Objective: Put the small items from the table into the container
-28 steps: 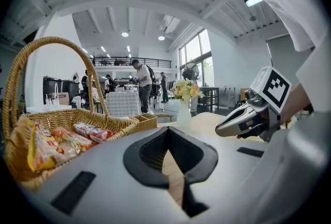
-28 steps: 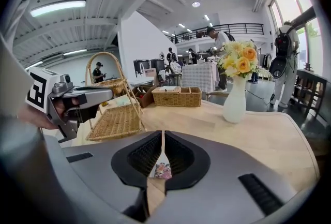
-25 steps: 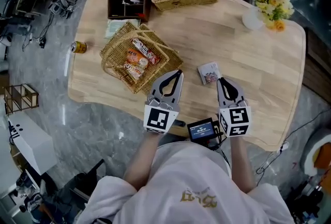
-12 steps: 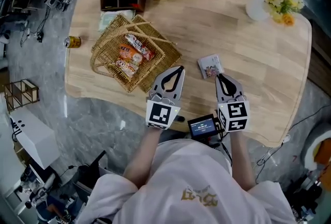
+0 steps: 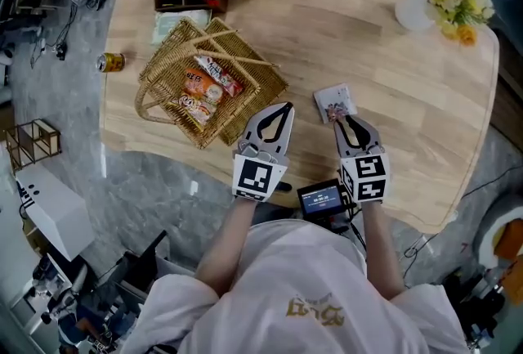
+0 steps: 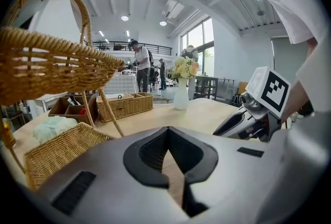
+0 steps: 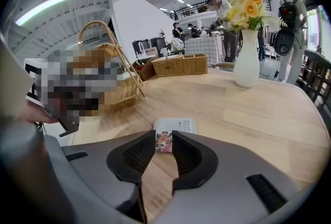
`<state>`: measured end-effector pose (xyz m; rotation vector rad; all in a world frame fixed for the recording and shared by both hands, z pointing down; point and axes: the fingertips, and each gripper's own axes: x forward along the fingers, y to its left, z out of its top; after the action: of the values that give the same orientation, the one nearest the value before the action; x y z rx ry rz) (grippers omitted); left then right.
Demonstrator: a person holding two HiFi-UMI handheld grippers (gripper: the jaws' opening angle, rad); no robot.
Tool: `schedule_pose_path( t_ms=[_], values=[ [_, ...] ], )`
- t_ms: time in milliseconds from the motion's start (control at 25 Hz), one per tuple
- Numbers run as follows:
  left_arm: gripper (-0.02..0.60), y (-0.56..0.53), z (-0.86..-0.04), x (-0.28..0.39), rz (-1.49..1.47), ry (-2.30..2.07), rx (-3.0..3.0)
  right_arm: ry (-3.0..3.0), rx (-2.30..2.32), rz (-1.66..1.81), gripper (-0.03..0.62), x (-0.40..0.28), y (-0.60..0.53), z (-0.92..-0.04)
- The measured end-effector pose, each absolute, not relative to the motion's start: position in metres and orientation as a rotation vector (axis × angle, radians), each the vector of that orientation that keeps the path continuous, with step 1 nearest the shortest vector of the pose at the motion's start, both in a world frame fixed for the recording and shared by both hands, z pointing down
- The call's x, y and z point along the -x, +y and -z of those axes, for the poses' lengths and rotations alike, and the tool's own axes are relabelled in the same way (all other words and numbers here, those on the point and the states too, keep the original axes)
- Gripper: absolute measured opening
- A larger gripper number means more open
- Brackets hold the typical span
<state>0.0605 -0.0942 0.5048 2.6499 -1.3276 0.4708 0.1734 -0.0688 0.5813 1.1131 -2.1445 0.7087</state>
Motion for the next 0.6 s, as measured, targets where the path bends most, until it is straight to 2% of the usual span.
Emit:
schedule_pose_path(
  t_ms=[320, 600],
  values=[
    [-0.006, -0.092, -0.515, -0.056, -0.482, -1.331, -2.620, -2.100, -1.039, -0.708, 0.161, -0.164, -0.067, -0.603],
    [-0.006, -0.092, -0.521, -0.055, -0.493, -1.326, -2.606, -2.049, -1.022, -0.695, 0.179, -0.164, -0.066, -0.623]
  ],
)
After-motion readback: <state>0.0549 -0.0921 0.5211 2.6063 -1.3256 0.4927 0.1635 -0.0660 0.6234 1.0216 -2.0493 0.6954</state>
